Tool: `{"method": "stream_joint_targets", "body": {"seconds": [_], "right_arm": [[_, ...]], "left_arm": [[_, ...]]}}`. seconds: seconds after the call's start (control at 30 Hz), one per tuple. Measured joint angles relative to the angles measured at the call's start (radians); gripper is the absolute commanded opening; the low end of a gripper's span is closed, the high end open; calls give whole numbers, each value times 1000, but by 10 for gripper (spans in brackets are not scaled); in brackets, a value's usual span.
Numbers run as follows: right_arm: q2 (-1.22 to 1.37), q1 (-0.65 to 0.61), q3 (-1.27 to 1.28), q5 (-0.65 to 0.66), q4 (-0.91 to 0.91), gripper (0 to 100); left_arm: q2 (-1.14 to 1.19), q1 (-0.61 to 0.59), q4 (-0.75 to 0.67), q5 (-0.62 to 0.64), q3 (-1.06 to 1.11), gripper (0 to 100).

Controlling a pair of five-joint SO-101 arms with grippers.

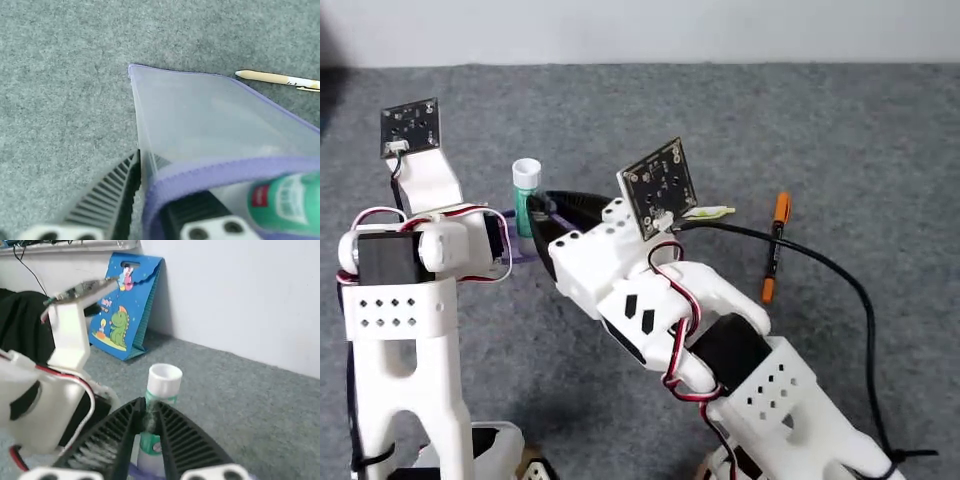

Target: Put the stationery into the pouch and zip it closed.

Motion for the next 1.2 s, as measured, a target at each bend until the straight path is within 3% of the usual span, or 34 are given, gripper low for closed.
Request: {"method": "stream_joint_targets", "body": {"seconds": [0.27,0.57,0.93,1.2], "right_arm": [[0,0,89,0,29,8],[28,-2,232,2,-110,8],[-170,2,232,2,120,8],[-172,-101,232,2,64,8]], "left_arm": [[0,0,0,0,0,15],[2,0,0,17,0,15],[2,0,0,17,0,15],[2,0,0,17,0,15]]}}
